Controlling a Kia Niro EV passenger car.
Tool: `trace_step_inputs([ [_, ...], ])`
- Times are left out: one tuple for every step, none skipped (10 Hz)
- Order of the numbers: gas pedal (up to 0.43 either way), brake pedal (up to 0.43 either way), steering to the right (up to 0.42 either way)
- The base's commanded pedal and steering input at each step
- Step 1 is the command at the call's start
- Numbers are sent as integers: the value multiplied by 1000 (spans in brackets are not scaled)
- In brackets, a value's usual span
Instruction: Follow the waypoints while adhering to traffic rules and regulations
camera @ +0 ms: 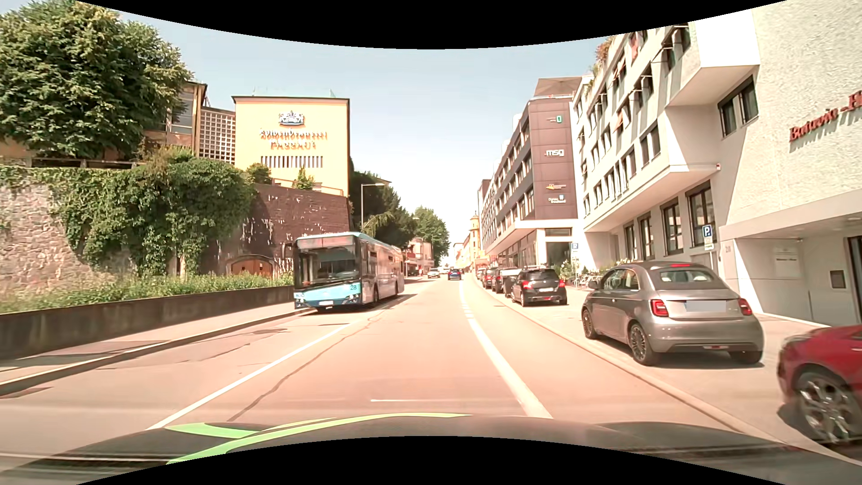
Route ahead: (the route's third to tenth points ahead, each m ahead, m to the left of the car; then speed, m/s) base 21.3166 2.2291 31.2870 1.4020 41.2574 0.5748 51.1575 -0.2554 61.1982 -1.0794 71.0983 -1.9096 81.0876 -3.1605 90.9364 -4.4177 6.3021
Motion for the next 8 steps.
trace_step_inputs([
  [130,0,18],
  [130,0,15],
  [138,0,15],
  [138,0,14],
  [138,0,14],
  [138,0,14],
  [150,0,13],
  [150,0,13],
])
